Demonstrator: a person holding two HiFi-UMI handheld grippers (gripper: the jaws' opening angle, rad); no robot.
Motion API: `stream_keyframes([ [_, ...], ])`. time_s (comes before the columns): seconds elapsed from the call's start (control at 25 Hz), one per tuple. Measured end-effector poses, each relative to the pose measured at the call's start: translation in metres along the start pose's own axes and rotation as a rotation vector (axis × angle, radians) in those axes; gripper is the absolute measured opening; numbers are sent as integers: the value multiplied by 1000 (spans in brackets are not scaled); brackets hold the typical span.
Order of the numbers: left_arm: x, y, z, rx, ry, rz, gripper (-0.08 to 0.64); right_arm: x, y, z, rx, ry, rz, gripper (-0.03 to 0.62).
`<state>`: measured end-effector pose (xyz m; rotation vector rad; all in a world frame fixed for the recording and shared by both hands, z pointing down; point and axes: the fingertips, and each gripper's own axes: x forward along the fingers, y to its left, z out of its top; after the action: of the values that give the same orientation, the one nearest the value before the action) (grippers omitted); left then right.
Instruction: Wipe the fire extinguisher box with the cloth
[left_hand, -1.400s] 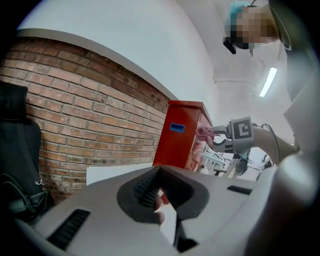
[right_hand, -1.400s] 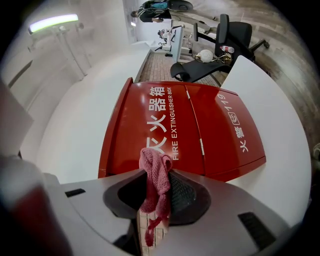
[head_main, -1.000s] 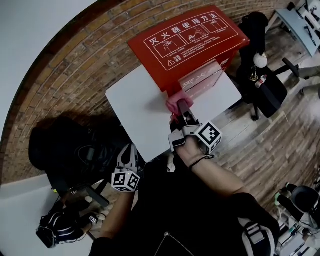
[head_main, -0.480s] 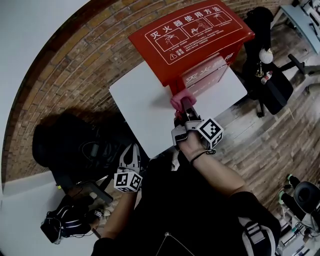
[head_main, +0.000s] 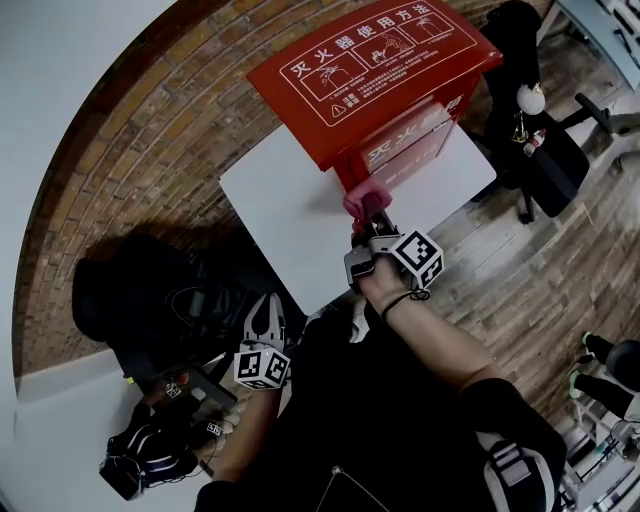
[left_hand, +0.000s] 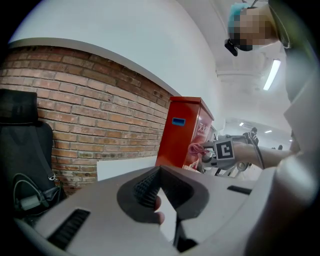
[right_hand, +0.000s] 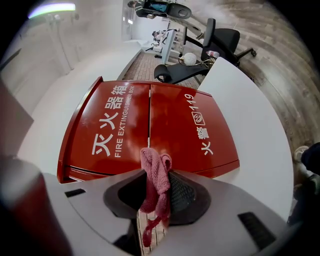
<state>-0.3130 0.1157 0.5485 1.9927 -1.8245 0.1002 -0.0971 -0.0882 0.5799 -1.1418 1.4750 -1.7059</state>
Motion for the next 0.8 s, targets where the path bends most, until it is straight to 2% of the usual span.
stream_keyframes([
  [0.48,2,6,-2,0,2,11,21,10,-50,0,-17,6,-84,110],
  [0.8,-1,15,-3,-6,1,35,21,14,-65,1,-47,2,-108,110],
])
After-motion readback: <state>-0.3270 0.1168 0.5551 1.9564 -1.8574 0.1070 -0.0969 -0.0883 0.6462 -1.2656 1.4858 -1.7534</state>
